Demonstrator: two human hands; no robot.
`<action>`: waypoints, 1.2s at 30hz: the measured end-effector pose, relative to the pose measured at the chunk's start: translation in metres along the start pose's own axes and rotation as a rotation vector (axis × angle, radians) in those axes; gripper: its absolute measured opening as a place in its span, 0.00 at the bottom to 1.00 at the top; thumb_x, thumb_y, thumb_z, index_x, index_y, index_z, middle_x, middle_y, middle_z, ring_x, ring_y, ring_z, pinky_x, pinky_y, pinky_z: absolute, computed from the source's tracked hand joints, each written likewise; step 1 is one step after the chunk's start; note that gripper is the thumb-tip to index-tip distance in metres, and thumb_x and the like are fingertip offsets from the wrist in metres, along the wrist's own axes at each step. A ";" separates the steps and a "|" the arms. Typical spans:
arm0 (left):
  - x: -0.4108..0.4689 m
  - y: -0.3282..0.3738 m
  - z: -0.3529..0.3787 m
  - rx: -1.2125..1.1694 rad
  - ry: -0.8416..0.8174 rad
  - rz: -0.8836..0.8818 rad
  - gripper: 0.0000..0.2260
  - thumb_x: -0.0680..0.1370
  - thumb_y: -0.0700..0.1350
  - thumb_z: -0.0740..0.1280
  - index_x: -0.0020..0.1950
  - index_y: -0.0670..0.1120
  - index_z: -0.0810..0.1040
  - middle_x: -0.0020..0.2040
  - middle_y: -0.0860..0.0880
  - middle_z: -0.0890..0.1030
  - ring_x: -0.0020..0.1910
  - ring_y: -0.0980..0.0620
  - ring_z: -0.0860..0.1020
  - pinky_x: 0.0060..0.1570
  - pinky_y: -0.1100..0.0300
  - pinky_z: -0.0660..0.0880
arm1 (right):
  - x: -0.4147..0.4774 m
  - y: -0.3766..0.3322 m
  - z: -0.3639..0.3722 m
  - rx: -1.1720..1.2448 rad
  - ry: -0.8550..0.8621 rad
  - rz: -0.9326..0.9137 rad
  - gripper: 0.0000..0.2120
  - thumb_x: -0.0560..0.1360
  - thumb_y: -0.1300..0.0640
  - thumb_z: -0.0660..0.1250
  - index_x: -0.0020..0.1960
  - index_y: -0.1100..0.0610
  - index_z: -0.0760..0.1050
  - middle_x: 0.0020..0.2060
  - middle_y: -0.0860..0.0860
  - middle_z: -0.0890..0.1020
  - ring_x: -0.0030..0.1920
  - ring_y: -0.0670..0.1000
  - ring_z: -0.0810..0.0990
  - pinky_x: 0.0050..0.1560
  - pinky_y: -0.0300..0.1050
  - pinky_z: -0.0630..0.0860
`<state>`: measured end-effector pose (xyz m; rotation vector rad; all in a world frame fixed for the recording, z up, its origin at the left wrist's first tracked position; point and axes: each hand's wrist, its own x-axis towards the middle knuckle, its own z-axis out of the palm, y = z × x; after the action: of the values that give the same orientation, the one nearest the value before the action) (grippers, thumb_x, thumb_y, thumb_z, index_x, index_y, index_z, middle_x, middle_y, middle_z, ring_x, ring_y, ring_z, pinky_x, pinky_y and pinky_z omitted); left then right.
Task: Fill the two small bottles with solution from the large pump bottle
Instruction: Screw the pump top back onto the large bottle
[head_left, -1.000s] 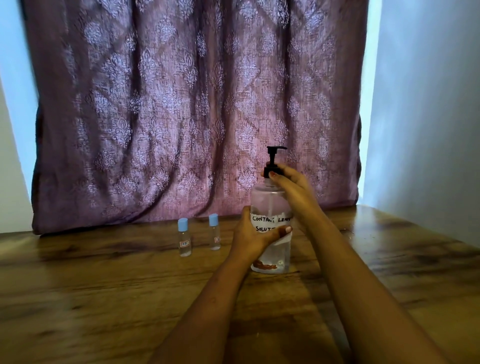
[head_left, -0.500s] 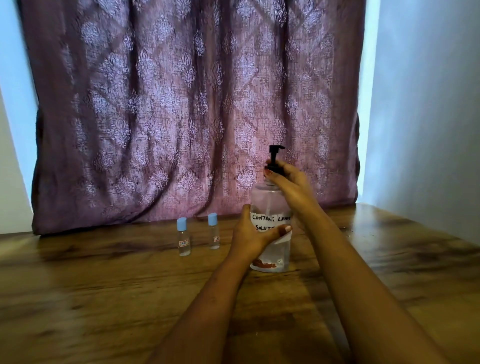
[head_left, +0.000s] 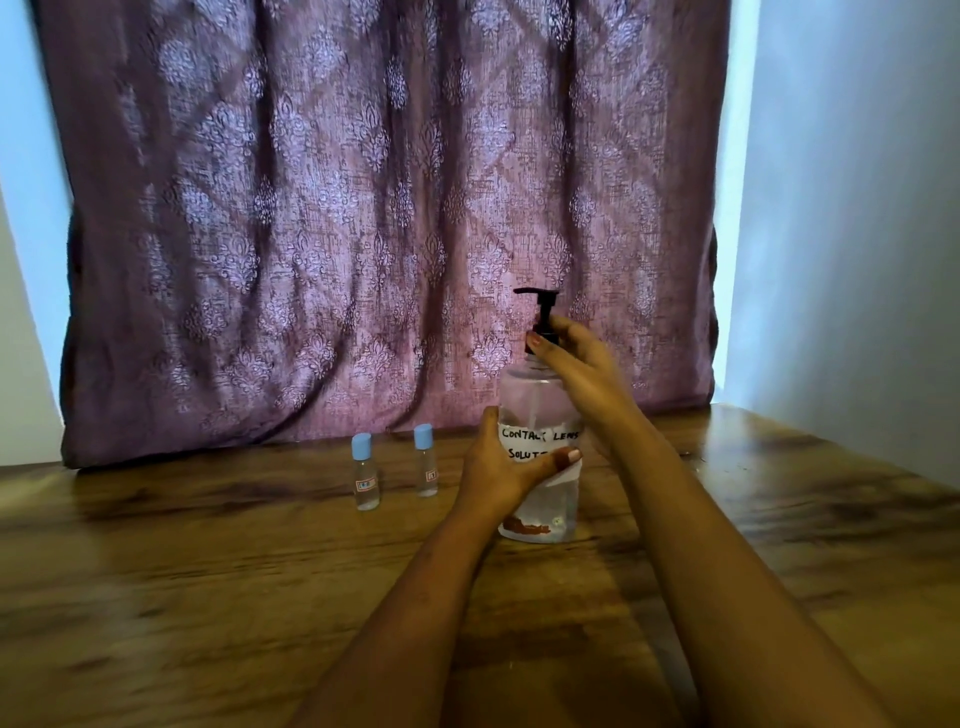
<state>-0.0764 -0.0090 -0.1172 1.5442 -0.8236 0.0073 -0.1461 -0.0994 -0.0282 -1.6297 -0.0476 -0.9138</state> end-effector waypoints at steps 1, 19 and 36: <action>0.000 -0.001 -0.001 -0.017 0.005 -0.004 0.38 0.54 0.64 0.79 0.59 0.54 0.71 0.52 0.51 0.83 0.51 0.51 0.83 0.51 0.46 0.82 | 0.000 0.000 -0.001 0.040 -0.014 0.011 0.15 0.75 0.57 0.66 0.61 0.58 0.73 0.55 0.54 0.81 0.52 0.50 0.80 0.54 0.39 0.77; 0.000 0.001 0.000 -0.009 -0.021 -0.002 0.39 0.53 0.66 0.79 0.58 0.54 0.70 0.53 0.50 0.83 0.51 0.49 0.83 0.51 0.46 0.82 | 0.001 0.002 0.001 -0.033 0.095 -0.075 0.14 0.70 0.59 0.72 0.52 0.55 0.72 0.42 0.47 0.80 0.44 0.46 0.79 0.44 0.34 0.77; 0.001 -0.002 0.000 -0.053 -0.019 -0.018 0.37 0.57 0.60 0.81 0.61 0.53 0.72 0.53 0.49 0.84 0.51 0.50 0.84 0.51 0.45 0.82 | -0.002 -0.004 -0.002 -0.043 0.052 -0.051 0.11 0.71 0.61 0.70 0.53 0.59 0.76 0.44 0.49 0.82 0.45 0.46 0.81 0.48 0.36 0.78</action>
<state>-0.0747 -0.0095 -0.1181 1.5035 -0.8189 -0.0419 -0.1510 -0.0989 -0.0260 -1.6499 -0.0344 -1.0019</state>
